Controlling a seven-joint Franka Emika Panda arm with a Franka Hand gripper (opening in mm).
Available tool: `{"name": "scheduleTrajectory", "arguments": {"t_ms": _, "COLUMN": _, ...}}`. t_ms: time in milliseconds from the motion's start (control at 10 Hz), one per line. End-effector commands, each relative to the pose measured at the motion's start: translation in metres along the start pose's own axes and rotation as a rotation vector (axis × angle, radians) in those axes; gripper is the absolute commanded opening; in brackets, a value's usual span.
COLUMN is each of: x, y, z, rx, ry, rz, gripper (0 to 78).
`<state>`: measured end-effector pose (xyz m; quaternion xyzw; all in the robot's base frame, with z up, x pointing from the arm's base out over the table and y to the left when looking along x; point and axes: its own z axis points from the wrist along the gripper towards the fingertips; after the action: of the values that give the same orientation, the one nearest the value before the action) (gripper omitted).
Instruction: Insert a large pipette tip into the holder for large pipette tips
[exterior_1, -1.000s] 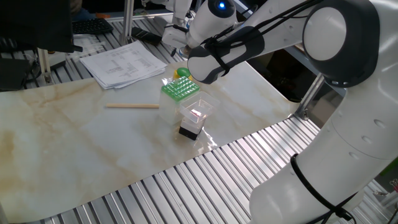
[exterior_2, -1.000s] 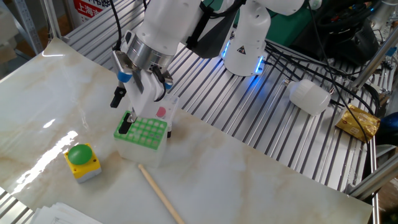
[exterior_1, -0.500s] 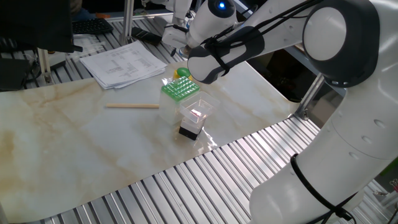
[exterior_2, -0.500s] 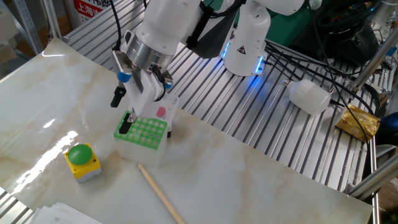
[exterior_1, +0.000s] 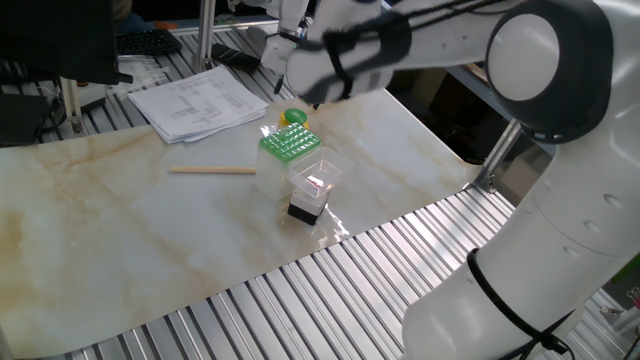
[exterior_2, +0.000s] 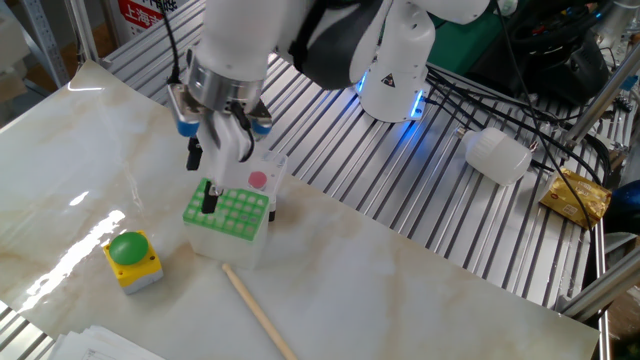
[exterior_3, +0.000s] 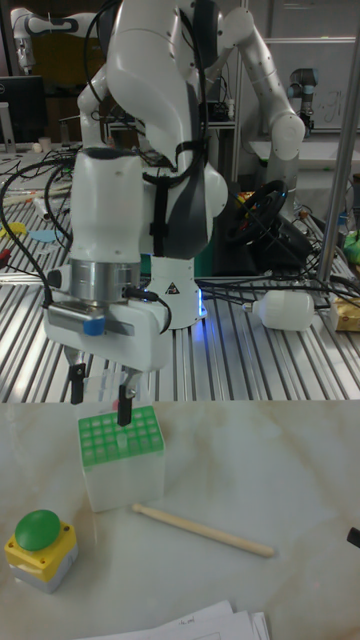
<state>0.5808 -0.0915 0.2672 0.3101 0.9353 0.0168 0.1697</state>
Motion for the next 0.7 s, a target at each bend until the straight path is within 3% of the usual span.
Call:
{"name": "scheduleTrajectory", "arguments": {"t_ms": 100, "x": 0.008, "y": -0.006, "z": -0.009, "rx": 0.061, "ry": 0.173, "rz": -0.077, "gripper": 77.4}}
{"name": "scheduleTrajectory", "arguments": {"t_ms": 200, "x": 0.014, "y": -0.008, "z": -0.012, "rx": 0.090, "ry": 0.214, "rz": -0.111, "gripper": 77.4}}
{"name": "scheduleTrajectory", "arguments": {"t_ms": 300, "x": 0.017, "y": -0.009, "z": -0.014, "rx": 0.100, "ry": 0.237, "rz": -0.134, "gripper": 77.4}}
{"name": "scheduleTrajectory", "arguments": {"t_ms": 700, "x": 0.024, "y": -0.012, "z": -0.028, "rx": 0.104, "ry": 0.294, "rz": -0.200, "gripper": 77.4}}
